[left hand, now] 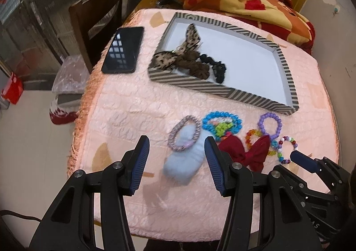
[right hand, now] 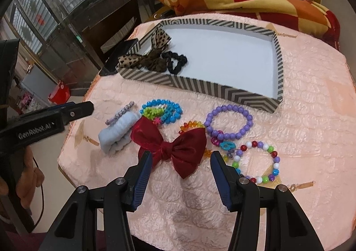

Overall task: Organize jewelry
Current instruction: 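Grasp the grey beaded hair tie with the left tool while the right tool grasps the red bow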

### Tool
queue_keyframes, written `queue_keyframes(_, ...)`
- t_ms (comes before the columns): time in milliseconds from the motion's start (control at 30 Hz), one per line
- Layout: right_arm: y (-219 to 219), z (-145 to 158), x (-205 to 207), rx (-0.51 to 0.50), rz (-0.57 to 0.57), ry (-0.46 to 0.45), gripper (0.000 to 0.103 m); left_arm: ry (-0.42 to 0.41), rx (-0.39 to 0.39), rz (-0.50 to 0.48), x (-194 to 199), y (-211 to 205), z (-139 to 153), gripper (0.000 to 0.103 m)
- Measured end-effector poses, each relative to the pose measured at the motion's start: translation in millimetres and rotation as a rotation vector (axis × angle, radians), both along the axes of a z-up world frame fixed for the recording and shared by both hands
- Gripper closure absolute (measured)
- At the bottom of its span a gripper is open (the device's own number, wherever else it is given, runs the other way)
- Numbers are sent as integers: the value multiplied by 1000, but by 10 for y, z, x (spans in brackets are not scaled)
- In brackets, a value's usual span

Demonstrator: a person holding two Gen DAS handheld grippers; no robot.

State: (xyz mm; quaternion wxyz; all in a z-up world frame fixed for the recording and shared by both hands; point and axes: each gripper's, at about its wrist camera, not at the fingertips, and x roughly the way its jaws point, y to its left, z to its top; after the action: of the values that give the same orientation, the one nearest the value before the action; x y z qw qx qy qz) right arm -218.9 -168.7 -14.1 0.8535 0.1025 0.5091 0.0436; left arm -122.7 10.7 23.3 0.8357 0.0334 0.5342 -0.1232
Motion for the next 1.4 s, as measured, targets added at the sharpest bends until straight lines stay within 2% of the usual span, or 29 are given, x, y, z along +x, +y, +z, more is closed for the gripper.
queue_keyframes(300, 130, -122, 95, 16, 44, 38, 51, 70, -42, 28, 24, 217, -148, 48)
queue_keyframes(567, 186, -165, 201, 19, 73, 47, 51, 116, -73, -68, -16, 165, -229, 45)
queue_keyframes(700, 170, -178, 237, 23, 65, 55, 51, 115, -56, -77, 15, 159, -282, 45)
queue_keyframes(833, 183, -185, 261, 27, 68, 58, 51, 111, -76, -86, 79, 142, -289, 45)
queue_keyframes(1033, 200, -209, 280, 20, 76, 69, 51, 90, -65, -185, 175, -13, -299, 46)
queue_keyframes(1100, 193, -230, 293, 22, 74, 76, 51, 94, -67, -215, 210, -72, -308, 49)
queue_keyframes(1200, 178, -251, 289, 24, 72, 85, 51, 99, -49, -236, 271, -167, -349, 59)
queue_keyframes(1267, 169, -254, 284, 23, 72, 86, 51, 115, -30, -243, 310, -212, -411, 73)
queue_keyframes(1333, 152, -260, 285, 26, 68, 86, 51, 144, -31, -253, 357, -247, -491, 81)
queue_keyframes(1400, 130, -271, 294, 36, 60, 86, 51, 161, -45, -251, 395, -252, -551, 84)
